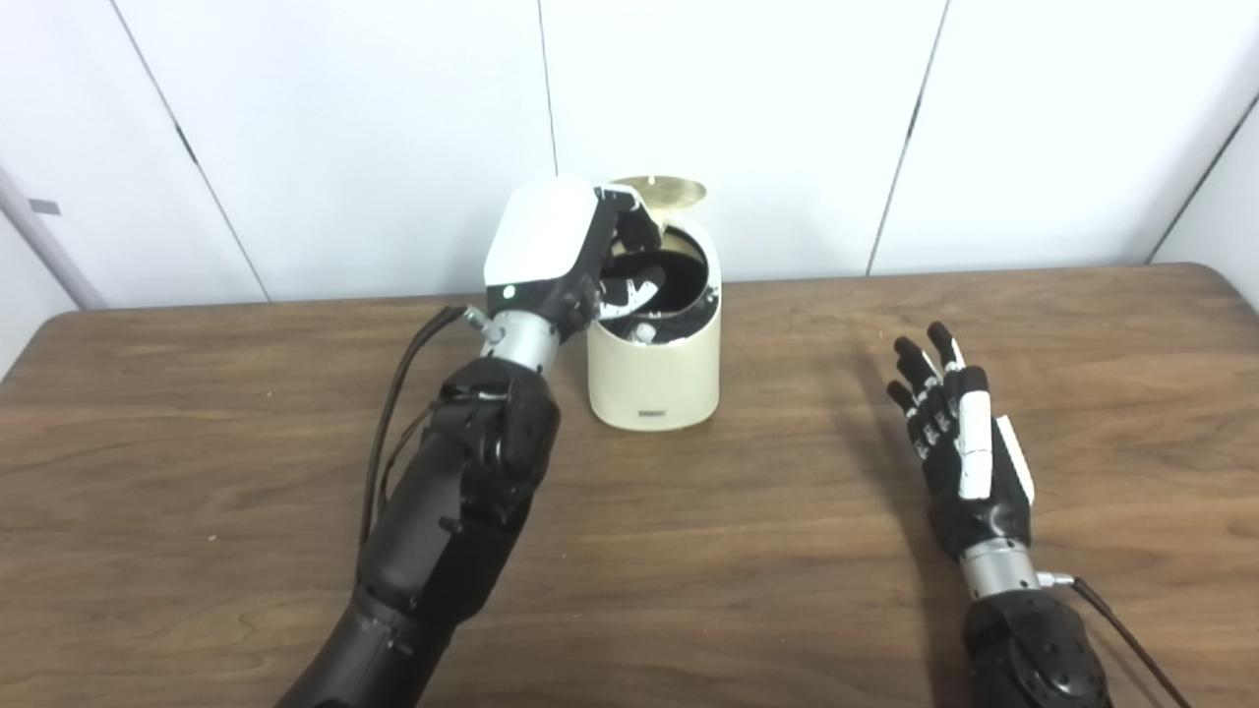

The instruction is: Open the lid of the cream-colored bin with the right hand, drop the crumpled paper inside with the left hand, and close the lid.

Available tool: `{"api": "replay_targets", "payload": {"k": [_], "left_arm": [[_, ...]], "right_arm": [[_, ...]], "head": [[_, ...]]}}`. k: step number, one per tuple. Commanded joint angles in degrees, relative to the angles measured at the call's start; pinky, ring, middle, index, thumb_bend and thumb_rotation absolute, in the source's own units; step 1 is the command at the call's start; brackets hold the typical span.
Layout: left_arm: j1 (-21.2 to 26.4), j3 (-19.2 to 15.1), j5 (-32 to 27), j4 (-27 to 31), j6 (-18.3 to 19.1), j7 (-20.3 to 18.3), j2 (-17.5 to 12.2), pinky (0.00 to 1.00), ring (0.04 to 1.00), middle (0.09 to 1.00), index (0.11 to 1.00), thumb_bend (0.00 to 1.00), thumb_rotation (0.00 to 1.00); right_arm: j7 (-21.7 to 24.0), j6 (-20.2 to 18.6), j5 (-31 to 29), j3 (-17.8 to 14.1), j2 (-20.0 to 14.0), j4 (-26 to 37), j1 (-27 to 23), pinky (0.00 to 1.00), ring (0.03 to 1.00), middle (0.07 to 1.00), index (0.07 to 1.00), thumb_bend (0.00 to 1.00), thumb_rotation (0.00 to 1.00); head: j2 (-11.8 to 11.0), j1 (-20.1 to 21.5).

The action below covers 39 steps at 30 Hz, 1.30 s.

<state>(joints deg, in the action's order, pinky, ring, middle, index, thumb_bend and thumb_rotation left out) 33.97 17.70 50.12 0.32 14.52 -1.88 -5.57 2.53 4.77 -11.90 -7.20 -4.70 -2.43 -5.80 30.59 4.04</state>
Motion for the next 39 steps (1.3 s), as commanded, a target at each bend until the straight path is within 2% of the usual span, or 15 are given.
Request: {"api": "replay_targets", "payload": {"k": [1, 5, 8, 15, 22, 25, 32, 35, 38, 39], "left_arm": [[1.09, -1.49, -1.34, 3.37, -1.81, 1.61, -0.74, 0.32, 0.417, 0.501, 0.513, 0.47, 0.00], [-1.12, -3.58, -4.33, 4.98, -4.58, 3.28, -1.33, 0.33, 0.405, 0.495, 0.510, 0.47, 0.00], [-2.33, -4.54, -5.10, 5.51, -6.22, 4.48, -2.11, 0.37, 0.405, 0.493, 0.500, 0.48, 0.00], [-4.32, -6.31, -5.34, 6.54, -7.87, 6.02, -3.83, 0.36, 0.405, 0.516, 0.487, 0.47, 0.00], [-6.53, -11.13, -11.01, 9.45, -5.19, 5.02, -1.96, 0.32, 0.422, 0.509, 0.487, 0.47, 0.00], [-8.05, -14.08, -15.39, 10.35, -3.63, 5.14, -0.33, 0.32, 0.429, 0.508, 0.481, 0.47, 0.00], [-10.92, -19.77, -23.76, 11.68, -0.70, 5.33, 2.16, 0.37, 0.451, 0.500, 0.451, 0.48, 0.00], [-11.96, -21.04, -25.45, 12.30, 0.70, 5.29, 2.13, 0.43, 0.469, 0.506, 0.452, 0.48, 0.00], [-13.16, -22.17, -27.24, 13.03, 2.79, 4.54, 1.70, 0.40, 0.459, 0.513, 0.461, 0.48, 0.00], [-13.57, -22.50, -28.12, 13.28, 3.32, 4.14, 1.55, 0.43, 0.472, 0.512, 0.463, 0.48, 0.00]], "right_arm": [[1.15, 1.56, -0.02, -0.04, -0.22, -3.71, 2.68, 0.96, 0.980, 0.931, 0.995, 0.56, 1.00], [1.21, 1.20, -0.54, -0.18, -0.11, -3.78, 2.69, 0.96, 0.980, 0.933, 0.996, 0.56, 1.00], [1.33, 1.60, -0.59, -0.25, -0.09, -4.14, 2.60, 0.95, 0.978, 0.930, 0.995, 0.56, 1.00], [1.30, 1.65, -0.24, -0.35, -0.42, -4.53, 2.62, 0.95, 0.976, 0.925, 0.993, 0.57, 1.00], [1.54, 1.60, -0.50, -0.39, -0.63, -4.50, 2.67, 0.96, 0.983, 0.932, 0.997, 0.56, 1.00], [1.96, 1.54, -0.91, -0.36, -0.75, -4.67, 2.63, 0.97, 0.984, 0.933, 0.995, 0.56, 1.00], [2.01, 1.92, -0.63, -0.61, -0.81, -5.03, 2.66, 0.96, 0.980, 0.933, 0.990, 0.56, 1.00], [2.37, 1.54, -0.88, -0.61, -1.06, -4.78, 2.79, 0.96, 0.982, 0.934, 0.997, 0.56, 1.00], [2.61, 1.50, -1.12, -0.66, -1.19, -4.47, 2.90, 0.97, 0.987, 0.937, 0.998, 0.56, 1.00], [2.67, 1.48, -1.05, -0.62, -1.28, -4.39, 2.94, 0.97, 0.986, 0.938, 0.999, 0.56, 1.00]], "head": [[0.01, 0.08], [-0.04, -0.14], [-0.03, -0.24], [0.05, -0.43], [0.12, -0.86], [0.23, -0.92], [0.33, -1.22], [0.43, -1.43], [0.49, -1.64], [0.54, -1.67]]}}
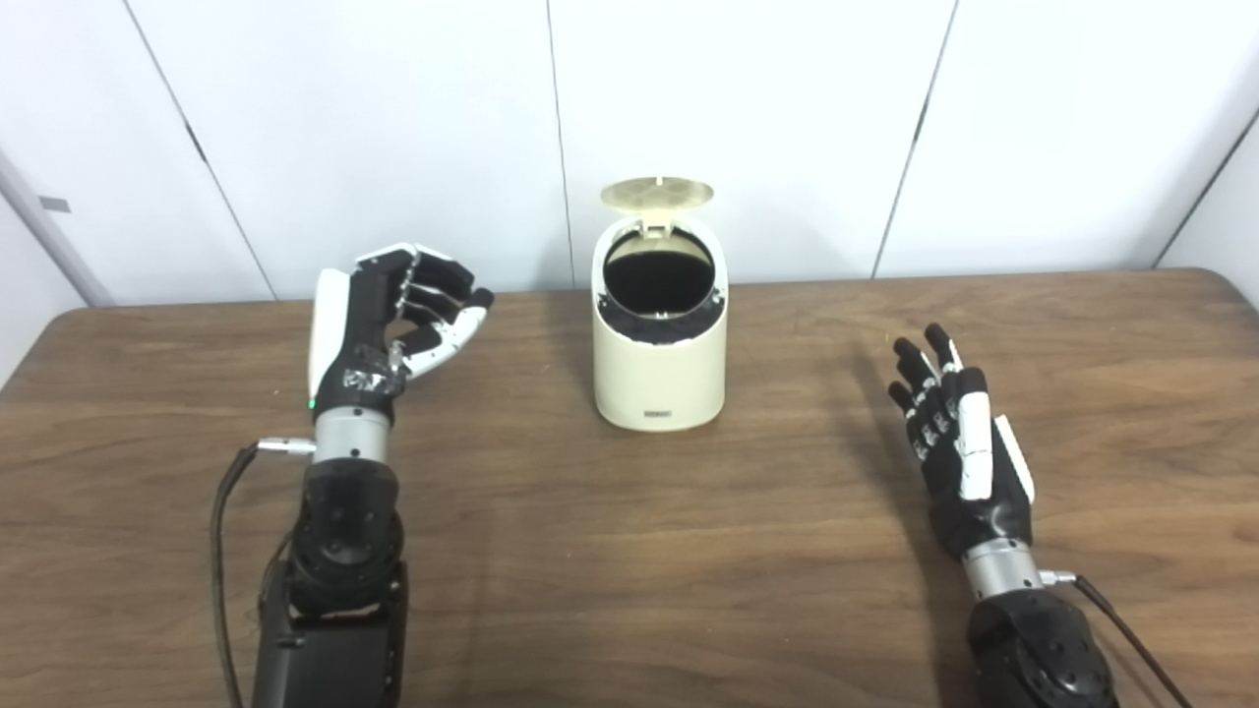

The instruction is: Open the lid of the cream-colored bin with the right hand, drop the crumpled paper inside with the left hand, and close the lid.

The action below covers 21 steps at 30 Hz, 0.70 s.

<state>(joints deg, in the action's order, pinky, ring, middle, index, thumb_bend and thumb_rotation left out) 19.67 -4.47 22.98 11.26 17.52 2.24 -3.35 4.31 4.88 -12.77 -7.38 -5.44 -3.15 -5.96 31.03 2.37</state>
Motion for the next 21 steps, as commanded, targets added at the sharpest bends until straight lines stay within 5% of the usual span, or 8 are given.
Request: {"api": "replay_targets", "payload": {"k": [1, 3, 8, 13, 15, 21], "left_arm": [[0.14, -0.76, -2.41, 2.58, 0.48, -0.47, -0.80, 0.47, 0.481, 0.512, 0.463, 0.49, 0.00], [-1.06, -1.57, -5.27, 2.86, 0.10, -0.97, -0.90, 0.60, 0.571, 0.513, 0.474, 0.51, 0.00], [-3.42, -3.86, -12.66, 2.41, -1.88, -0.96, -0.69, 0.47, 0.548, 0.488, 0.503, 0.52, 0.00], [-5.72, -6.06, -22.39, 0.62, -5.33, -3.50, -1.12, 0.62, 0.685, 0.704, 0.499, 0.50, 0.08], [-6.60, -6.09, -24.51, 0.05, -7.10, -4.49, -1.50, 0.69, 0.745, 0.765, 0.716, 0.51, 0.30], [-9.17, -5.85, -31.20, -2.59, -14.29, -8.25, -2.13, 0.86, 0.882, 0.902, 0.897, 0.49, 0.51]], "right_arm": [[0.94, 1.45, -0.10, -0.42, -0.63, -3.73, 3.10, 0.97, 0.987, 0.939, 0.999, 0.56, 1.00], [0.90, 1.36, -0.03, -0.43, -0.73, -3.81, 3.07, 0.97, 0.984, 0.938, 1.000, 0.56, 1.00], [0.97, 0.86, -0.71, -0.57, -0.77, -3.97, 2.93, 0.96, 0.983, 0.938, 0.998, 0.55, 1.00], [0.78, 0.68, -0.35, -0.36, -1.01, -3.88, 2.91, 0.95, 0.981, 0.937, 0.998, 0.55, 1.00], [0.76, 0.69, -0.52, -0.48, -1.05, -3.93, 2.85, 0.96, 0.984, 0.940, 0.998, 0.56, 1.00], [1.15, 0.64, -0.71, -0.48, -1.62, -4.09, 2.77, 0.96, 0.980, 0.941, 0.995, 0.57, 1.00]], "head": [[0.17, -0.05], [0.16, -0.27], [0.31, -0.62], [0.46, -0.90], [0.51, -0.93], [0.65, -1.31]]}}
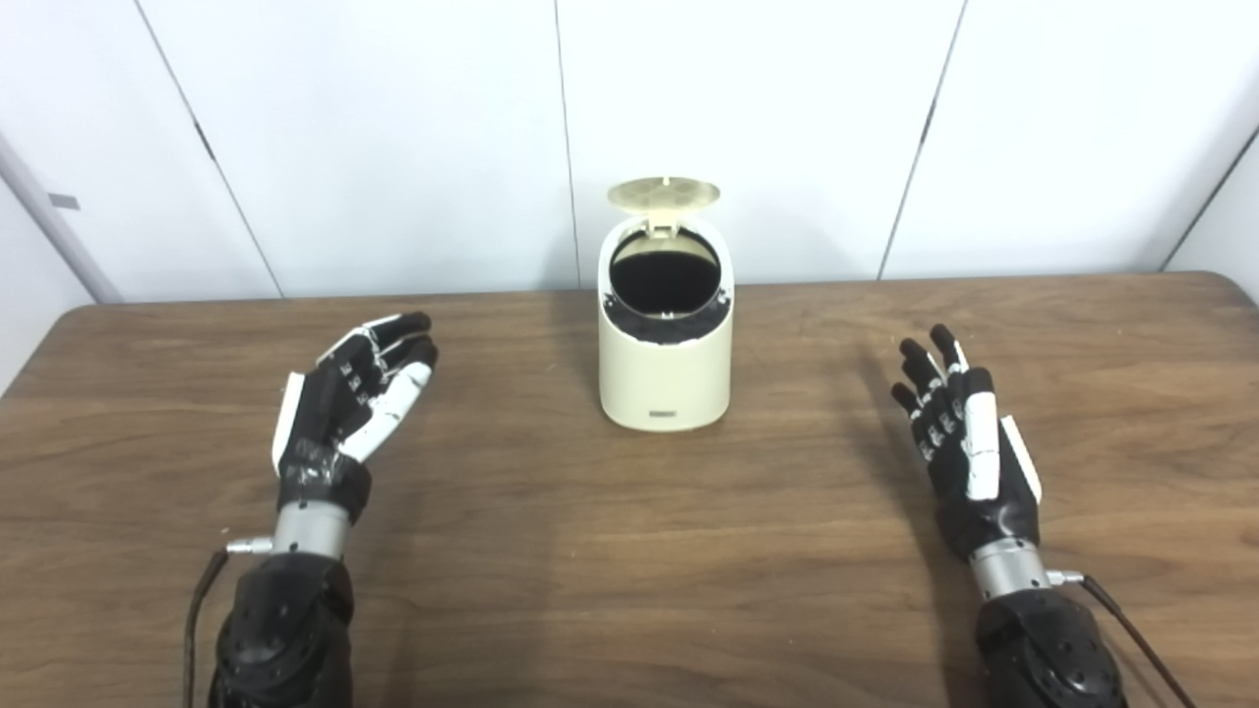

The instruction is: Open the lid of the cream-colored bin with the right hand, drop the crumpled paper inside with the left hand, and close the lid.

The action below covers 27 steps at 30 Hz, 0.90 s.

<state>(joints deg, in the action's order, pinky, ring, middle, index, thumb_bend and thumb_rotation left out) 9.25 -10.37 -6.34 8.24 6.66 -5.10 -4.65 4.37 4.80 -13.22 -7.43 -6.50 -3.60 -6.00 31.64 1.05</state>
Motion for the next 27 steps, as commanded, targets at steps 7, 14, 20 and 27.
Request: {"api": "replay_targets", "payload": {"k": [7, 14, 20, 27], "left_arm": [[-1.40, 1.05, -4.01, -0.30, -5.62, -2.53, -1.47, 1.00, 0.995, 0.998, 0.999, 0.53, 0.77], [-3.75, 1.06, -4.26, -2.16, -8.18, -2.04, -1.22, 1.00, 1.000, 1.000, 1.000, 0.56, 0.89], [-5.02, 1.16, -2.84, -2.75, -8.41, -0.65, -1.00, 1.00, 1.000, 1.000, 1.000, 0.57, 0.91], [-6.28, 0.48, -3.35, -3.13, -8.87, 0.65, -0.61, 1.00, 1.000, 1.000, 1.000, 0.53, 0.92]], "right_arm": [[1.39, 0.21, -1.05, -0.74, -1.05, -3.60, 2.59, 0.97, 0.988, 0.950, 1.000, 0.56, 1.00], [1.67, 0.08, -1.31, -0.84, -1.82, -3.54, 2.52, 1.00, 0.991, 0.952, 0.998, 0.57, 1.00], [1.66, -0.16, -1.29, -0.75, -2.20, -3.24, 2.45, 0.99, 0.987, 0.953, 0.999, 0.57, 1.00], [1.96, 0.19, -1.14, -0.44, -2.45, -3.22, 2.50, 0.98, 0.982, 0.946, 1.000, 0.56, 1.00]], "head": [[0.36, -0.41], [0.57, -0.62], [0.92, -1.08], [1.35, -1.26]]}}
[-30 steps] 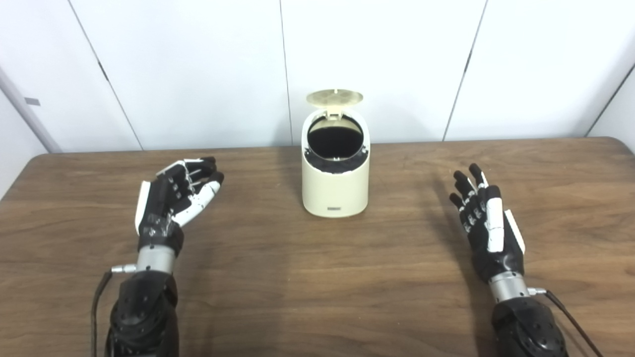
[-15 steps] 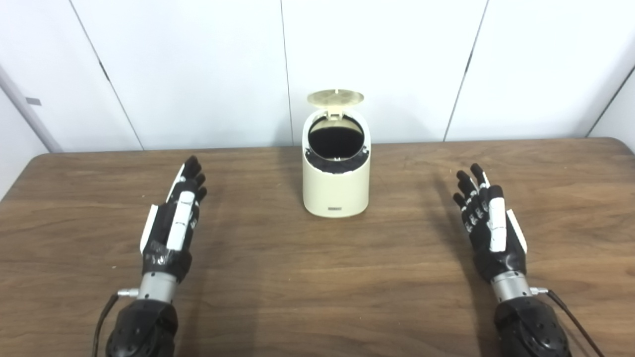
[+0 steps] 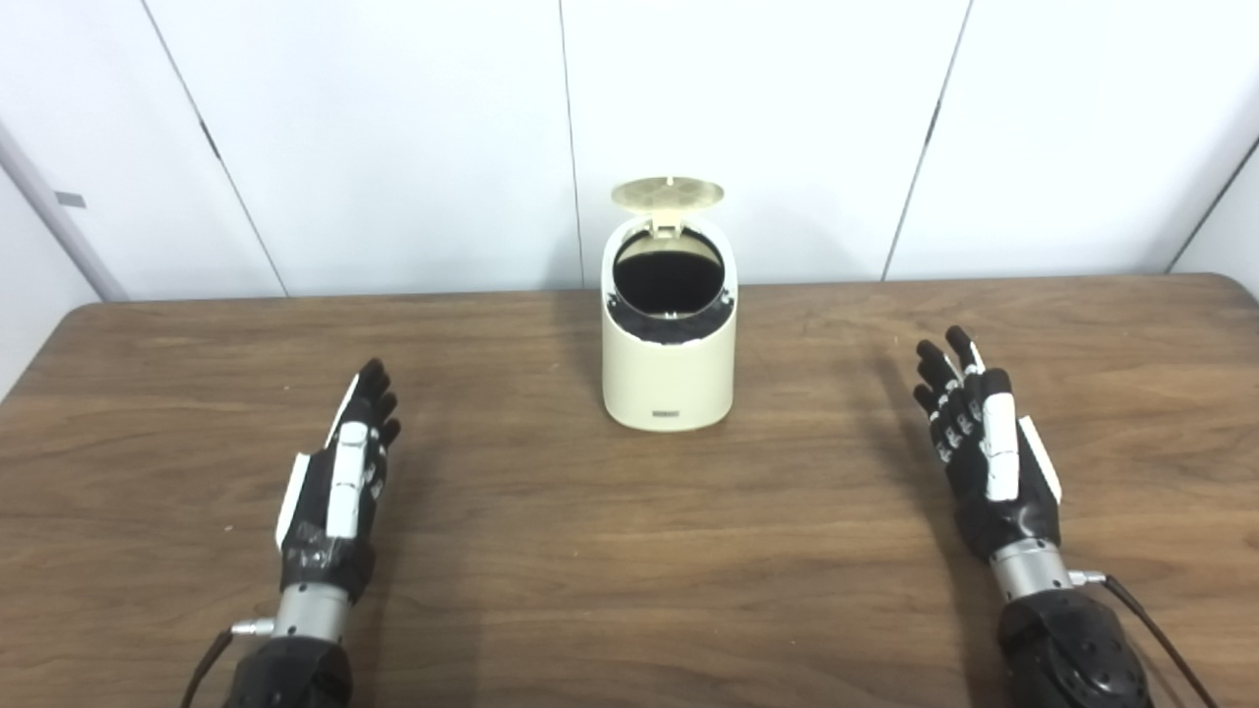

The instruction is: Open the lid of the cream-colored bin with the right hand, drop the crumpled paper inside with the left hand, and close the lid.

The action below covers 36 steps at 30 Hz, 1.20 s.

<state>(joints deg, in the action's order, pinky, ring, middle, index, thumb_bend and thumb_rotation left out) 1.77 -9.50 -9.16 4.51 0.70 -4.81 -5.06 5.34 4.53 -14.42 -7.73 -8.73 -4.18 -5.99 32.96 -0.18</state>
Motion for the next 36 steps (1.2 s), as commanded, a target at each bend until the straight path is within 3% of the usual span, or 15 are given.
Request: {"api": "replay_targets", "payload": {"k": [1, 6, 20, 36], "left_arm": [[1.21, -0.61, -0.93, 0.37, -3.11, 0.44, -0.12, 1.00, 1.000, 1.000, 1.000, 0.52, 0.92], [1.23, -1.18, -2.03, -0.45, -3.28, 0.39, -0.07, 1.00, 1.000, 1.000, 1.000, 0.50, 0.93], [0.83, -1.66, -1.20, -1.59, -2.84, 1.34, -0.62, 1.00, 1.000, 1.000, 1.000, 0.56, 0.86], [0.22, -1.66, -2.52, -2.00, -1.46, 0.89, -0.59, 1.00, 1.000, 1.000, 1.000, 0.52, 0.89]], "right_arm": [[1.14, 0.50, -0.05, -0.10, -0.24, -2.69, 2.49, 0.99, 0.985, 0.948, 1.000, 0.57, 1.00], [0.74, -0.48, -0.17, -0.22, 0.03, -2.03, 2.62, 0.98, 0.983, 0.946, 0.997, 0.57, 1.00], [0.89, -0.42, 0.44, 0.40, 0.26, -0.38, 3.28, 1.00, 0.999, 0.969, 1.000, 0.57, 1.00], [-0.42, -1.55, 3.28, 0.41, -0.24, 3.70, 0.57, 0.99, 0.979, 0.964, 0.978, 0.62, 0.99]], "head": [[0.03, -0.03], [0.34, 0.11], [1.11, 3.23], [-0.31, 4.97]]}}
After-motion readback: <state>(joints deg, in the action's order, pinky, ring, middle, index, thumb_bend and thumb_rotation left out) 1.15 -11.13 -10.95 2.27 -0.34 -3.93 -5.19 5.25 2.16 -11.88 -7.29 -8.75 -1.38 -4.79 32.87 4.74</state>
